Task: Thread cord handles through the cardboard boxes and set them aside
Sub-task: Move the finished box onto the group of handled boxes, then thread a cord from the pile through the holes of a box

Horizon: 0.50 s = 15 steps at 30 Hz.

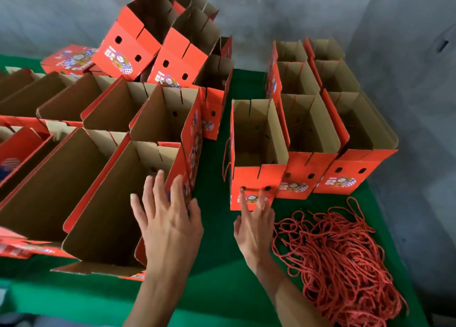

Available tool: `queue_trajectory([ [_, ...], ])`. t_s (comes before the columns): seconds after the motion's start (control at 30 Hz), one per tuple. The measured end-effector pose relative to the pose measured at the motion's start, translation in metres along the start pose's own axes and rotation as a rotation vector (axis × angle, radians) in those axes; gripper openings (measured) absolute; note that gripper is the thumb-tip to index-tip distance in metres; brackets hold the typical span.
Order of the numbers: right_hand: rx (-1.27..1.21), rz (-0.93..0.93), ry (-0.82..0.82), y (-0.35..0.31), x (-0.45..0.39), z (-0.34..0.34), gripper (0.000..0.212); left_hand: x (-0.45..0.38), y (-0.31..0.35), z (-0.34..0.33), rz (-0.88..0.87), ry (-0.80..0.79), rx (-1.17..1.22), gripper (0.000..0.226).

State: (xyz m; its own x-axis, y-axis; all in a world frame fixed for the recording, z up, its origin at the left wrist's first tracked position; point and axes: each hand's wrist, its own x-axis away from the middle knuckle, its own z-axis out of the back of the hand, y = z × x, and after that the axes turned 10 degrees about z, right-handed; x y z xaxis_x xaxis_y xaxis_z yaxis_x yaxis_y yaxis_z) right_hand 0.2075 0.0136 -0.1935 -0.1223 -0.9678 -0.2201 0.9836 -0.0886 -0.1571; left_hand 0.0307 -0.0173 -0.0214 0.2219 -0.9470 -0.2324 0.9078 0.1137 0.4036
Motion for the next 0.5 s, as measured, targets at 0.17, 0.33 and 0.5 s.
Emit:
queue_trajectory([
  [0.17, -0.013, 0.018, -0.027, 0.011, -0.069, 0.016, 0.075, -0.025, -0.016, 0.013, 0.150, -0.187, 0.033, 0.070],
  [0.33, -0.109, 0.088, -0.181, 0.018, -0.129, 0.024, 0.084, -0.044, -0.020, 0.016, 0.206, -0.446, -0.043, 0.059],
  [0.5, -0.198, 0.107, -0.338, 0.036, -0.170, 0.025, 0.082, -0.040, -0.001, 0.020, 0.091, -0.553, -0.049, 0.039],
])
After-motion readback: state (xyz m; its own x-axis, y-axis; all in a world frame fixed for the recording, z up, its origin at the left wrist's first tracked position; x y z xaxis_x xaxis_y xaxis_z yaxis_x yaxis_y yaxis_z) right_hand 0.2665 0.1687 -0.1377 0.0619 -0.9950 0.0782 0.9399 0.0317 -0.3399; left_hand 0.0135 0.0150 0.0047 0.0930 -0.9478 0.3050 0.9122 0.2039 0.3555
